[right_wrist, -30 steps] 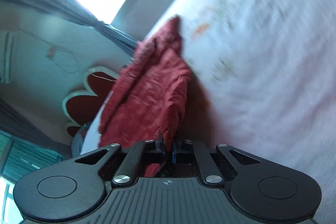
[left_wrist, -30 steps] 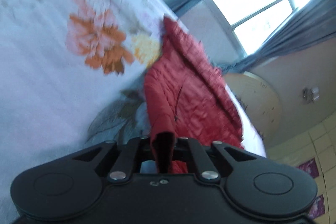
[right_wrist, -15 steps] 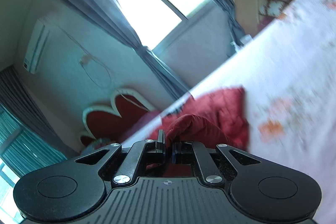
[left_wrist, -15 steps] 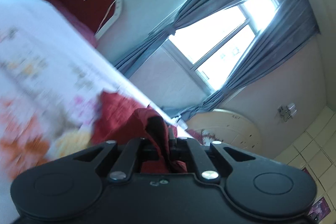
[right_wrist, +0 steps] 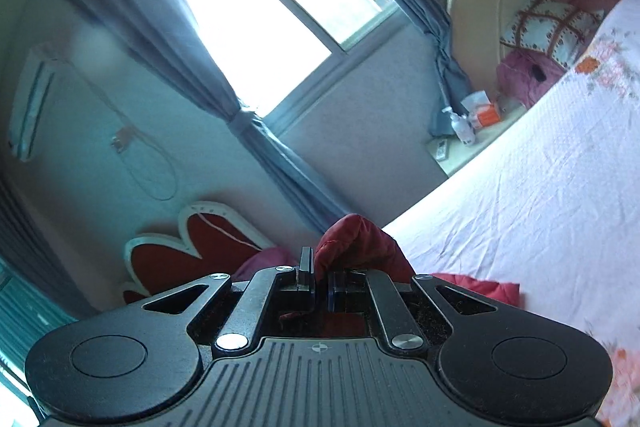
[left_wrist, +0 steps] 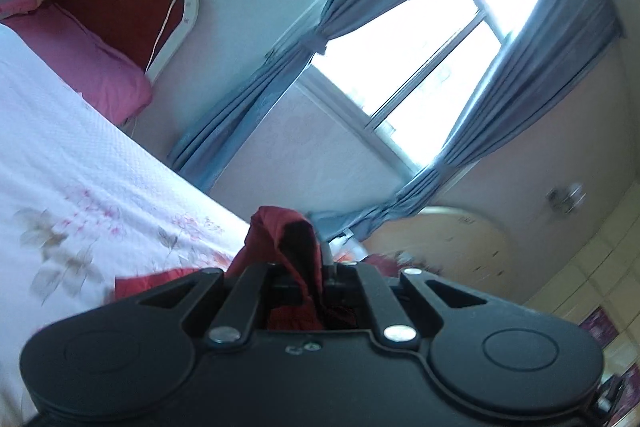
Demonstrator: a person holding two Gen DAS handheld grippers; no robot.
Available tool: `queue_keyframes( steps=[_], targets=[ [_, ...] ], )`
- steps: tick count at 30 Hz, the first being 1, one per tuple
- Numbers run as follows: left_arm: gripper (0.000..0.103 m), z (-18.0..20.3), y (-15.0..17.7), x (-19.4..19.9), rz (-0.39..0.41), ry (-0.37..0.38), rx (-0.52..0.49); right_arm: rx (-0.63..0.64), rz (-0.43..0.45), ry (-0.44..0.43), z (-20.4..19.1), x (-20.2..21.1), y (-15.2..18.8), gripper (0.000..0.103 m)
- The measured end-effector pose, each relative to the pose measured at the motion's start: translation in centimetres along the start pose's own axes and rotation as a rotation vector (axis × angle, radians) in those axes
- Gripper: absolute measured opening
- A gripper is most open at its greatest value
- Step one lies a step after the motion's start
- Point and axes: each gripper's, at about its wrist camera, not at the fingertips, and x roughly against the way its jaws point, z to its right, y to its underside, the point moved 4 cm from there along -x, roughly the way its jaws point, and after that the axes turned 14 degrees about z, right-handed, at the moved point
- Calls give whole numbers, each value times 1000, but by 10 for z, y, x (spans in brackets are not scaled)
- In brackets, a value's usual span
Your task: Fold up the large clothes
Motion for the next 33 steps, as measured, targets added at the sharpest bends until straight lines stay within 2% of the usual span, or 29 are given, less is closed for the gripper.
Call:
queue_keyframes(
  steps=[5,8,10,11,12,13,14,15,17,18,20,22,24,25,26,27,28,29,32,33],
  targets=[
    [4,-33,21,-71,-94,-55,-39,-6,-80,72,44,-85,11,5],
    [4,-49,35,-101,-145,-74,-51,-1,-124,112,69,-122,26,5],
    [12,-60,42,-119,-171,-87,-52,-14,-153,129,86,-142,34,5],
    [24,-66,42,-125,-178,-92,-36,-7,-166,146,93,-151,37,14],
    [46,-73,43,-130,-186,-86,-9,13,-181,176,99,-158,39,27],
    [62,-79,41,-131,-177,-70,5,51,-174,205,103,-162,40,63],
    [86,-83,37,-129,-145,-72,-4,96,-141,213,105,-162,38,74],
    [89,-86,33,-126,-122,-84,-24,127,-133,212,109,-164,38,74],
    [88,-96,26,-125,-129,-75,-27,130,-162,211,120,-168,41,74],
    [81,-104,27,-127,-153,-71,-26,142,-188,213,124,-170,47,74],
    [71,-112,36,-134,-238,-82,-69,171,-254,225,133,-176,62,73],
    [67,-121,49,-144,-357,-83,-87,175,-312,234,143,-186,77,73],
    [50,-120,66,-152,-431,-78,-114,164,-362,221,150,-194,90,73],
    [42,-118,73,-154,-456,-69,-138,177,-383,209,151,-197,96,57],
    [21,-112,78,-155,-467,-57,-180,215,-393,216,150,-200,100,36],
    [9,-106,80,-155,-462,-48,-227,243,-385,209,148,-200,101,27],
    [6,-99,78,-155,-438,-38,-260,245,-372,194,146,-201,99,13],
    [5,-91,74,-153,-401,-28,-289,260,-338,182,143,-199,94,7],
    [4,-64,56,-143,-248,5,-376,309,-234,128,127,-192,78,7],
    [4,-57,54,-143,-219,0,-403,332,-212,112,122,-191,76,7]
  ],
)
